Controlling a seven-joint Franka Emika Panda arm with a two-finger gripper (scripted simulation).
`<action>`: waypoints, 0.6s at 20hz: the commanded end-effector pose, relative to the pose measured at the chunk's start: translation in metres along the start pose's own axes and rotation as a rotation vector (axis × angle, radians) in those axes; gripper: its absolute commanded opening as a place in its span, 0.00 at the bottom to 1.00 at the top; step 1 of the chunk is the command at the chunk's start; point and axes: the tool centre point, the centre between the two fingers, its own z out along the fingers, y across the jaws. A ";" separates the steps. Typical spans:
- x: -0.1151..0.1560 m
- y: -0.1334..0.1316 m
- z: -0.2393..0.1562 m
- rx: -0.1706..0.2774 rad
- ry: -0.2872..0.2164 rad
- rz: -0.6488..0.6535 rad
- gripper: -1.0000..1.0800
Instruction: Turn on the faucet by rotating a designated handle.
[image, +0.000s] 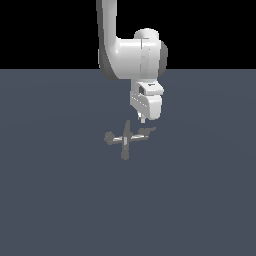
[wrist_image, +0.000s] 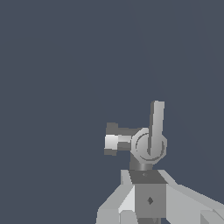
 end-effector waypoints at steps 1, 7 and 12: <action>0.011 -0.007 0.012 0.001 0.002 0.040 0.00; 0.030 -0.016 0.030 0.000 0.002 0.103 0.00; 0.037 -0.019 0.037 0.000 0.002 0.127 0.00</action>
